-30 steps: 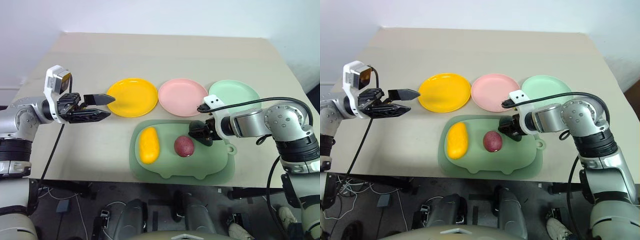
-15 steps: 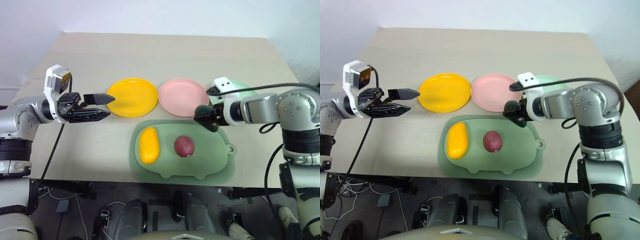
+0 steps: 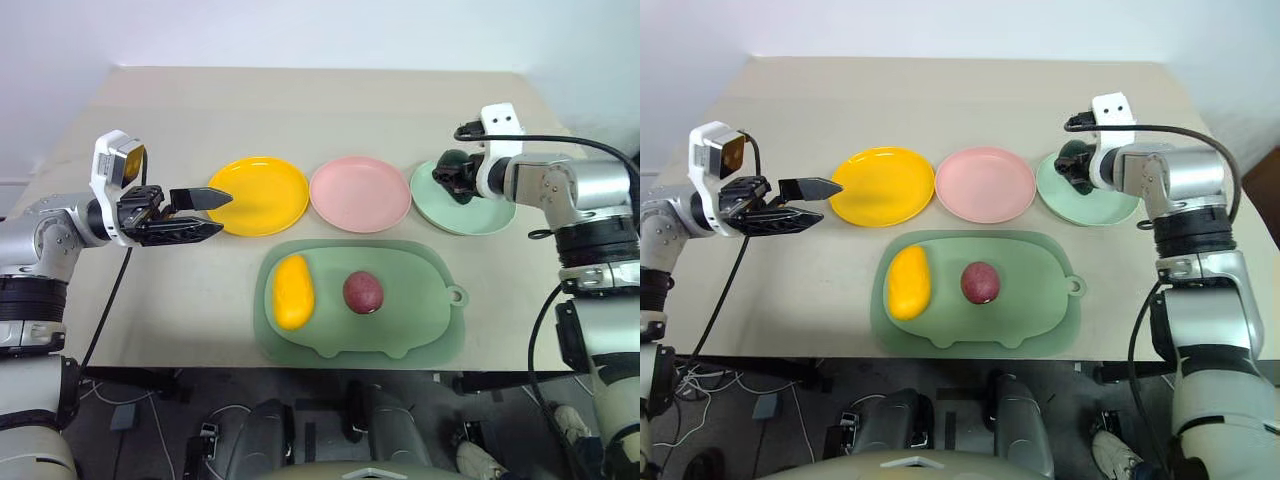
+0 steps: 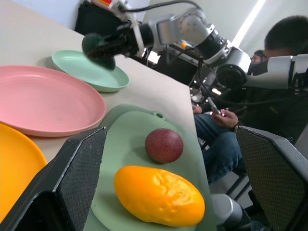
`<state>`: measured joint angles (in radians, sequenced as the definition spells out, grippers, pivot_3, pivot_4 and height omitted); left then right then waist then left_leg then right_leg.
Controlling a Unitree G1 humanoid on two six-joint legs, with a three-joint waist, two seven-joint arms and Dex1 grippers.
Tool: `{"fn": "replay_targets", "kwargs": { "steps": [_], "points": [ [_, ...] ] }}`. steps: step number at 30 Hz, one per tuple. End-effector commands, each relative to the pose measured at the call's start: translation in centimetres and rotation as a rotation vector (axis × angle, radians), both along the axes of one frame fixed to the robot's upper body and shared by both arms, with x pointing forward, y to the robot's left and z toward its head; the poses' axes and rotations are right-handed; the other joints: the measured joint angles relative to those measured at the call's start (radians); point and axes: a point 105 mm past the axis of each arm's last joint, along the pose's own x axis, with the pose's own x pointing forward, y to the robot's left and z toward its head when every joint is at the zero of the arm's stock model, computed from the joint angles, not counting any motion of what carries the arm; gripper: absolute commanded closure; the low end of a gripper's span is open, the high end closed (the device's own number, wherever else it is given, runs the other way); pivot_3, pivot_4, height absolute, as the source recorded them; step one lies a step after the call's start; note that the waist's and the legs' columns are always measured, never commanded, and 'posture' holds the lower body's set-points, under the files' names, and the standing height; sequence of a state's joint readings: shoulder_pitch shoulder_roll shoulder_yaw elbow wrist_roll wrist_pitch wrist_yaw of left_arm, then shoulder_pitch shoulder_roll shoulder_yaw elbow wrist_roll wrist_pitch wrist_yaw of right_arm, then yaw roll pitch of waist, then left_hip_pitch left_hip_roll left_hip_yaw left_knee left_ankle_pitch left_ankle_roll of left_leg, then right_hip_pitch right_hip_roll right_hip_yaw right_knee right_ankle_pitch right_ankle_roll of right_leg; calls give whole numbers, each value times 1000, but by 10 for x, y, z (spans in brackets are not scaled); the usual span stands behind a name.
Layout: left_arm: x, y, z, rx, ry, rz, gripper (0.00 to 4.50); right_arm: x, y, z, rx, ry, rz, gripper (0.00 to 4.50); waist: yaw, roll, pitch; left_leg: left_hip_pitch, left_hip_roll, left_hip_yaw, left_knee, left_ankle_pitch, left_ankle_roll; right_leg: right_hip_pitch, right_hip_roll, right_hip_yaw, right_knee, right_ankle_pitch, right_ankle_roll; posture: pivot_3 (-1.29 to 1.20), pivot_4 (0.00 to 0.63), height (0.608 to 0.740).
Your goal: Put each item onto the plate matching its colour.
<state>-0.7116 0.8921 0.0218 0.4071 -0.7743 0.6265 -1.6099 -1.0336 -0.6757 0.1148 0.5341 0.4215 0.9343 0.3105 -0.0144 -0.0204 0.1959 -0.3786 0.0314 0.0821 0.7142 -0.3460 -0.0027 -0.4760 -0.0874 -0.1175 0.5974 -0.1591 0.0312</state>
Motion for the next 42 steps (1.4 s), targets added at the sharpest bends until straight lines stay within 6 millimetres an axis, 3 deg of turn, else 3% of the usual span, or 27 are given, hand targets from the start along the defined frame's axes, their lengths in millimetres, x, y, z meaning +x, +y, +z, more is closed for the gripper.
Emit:
{"fn": "replay_targets", "kwargs": {
  "steps": [1, 5, 10, 21, 26, 30, 37, 42],
  "points": [
    [-6, 5, 13, 2, -46, 0, 0, 5, -9, 2, 17, -49, -19, 1294, 0, 0, 0, 0, 0, 0, 0, 0, 0, 0, 0, 0, 0, 0, 0, 0, 150, 740],
    [-7, 6, 12, 10, -43, 6, 0, 6, -18, -4, 4, -52, -31, 18, 1, 0, 0, 0, 0, 0, 0, 0, 0, 0, 0, 0, 0, 0, 0, 0, 150, 740],
    [-6, 5, 13, 6, -43, 3, 0, 6, -17, -1, -16, -65, -32, 18, -1, 0, 0, 0, 0, 0, 0, 1, -1, 0, 0, 0, 0, 0, 0, 0, 150, 740],
    [-4, 1, 14, -1, -49, -9, 0, -8, 1, 59, 235, -190, 26, 18, 2, 0, 0, 0, 0, 0, 0, 2, -3, 0, 0, 0, 0, 0, 0, 0, 150, 740],
    [-3, -1, 13, -5, -52, -19, 0, -29, 26, 65, 368, -120, 146, 18, 2, 0, 0, 0, 0, 0, 0, 2, -3, 0, 0, 0, 0, 0, 0, 0, 150, 740],
    [-2, -3, 13, -8, -50, -21, 0, -68, 64, 49, 452, 25, 392, 18, 2, 0, 0, 1, 0, -1, 0, 1, -1, 1, 0, 0, 0, 0, 0, 0, 150, 740],
    [-1, -4, 12, -10, -45, -27, 0, -109, 84, 28, 393, 116, 564, 18, 4, 0, 0, 1, 0, -1, 1, -1, 1, 1, 0, 0, 0, 0, 1, 0, 150, 740],
    [-1, -4, 12, -12, -44, -27, 0, -128, 91, 16, 282, 147, 647, 18, 4, 0, 0, 1, 0, -1, 0, -1, 2, 1, 0, 0, 0, 0, 1, 0, 150, 740]
  ]
}}
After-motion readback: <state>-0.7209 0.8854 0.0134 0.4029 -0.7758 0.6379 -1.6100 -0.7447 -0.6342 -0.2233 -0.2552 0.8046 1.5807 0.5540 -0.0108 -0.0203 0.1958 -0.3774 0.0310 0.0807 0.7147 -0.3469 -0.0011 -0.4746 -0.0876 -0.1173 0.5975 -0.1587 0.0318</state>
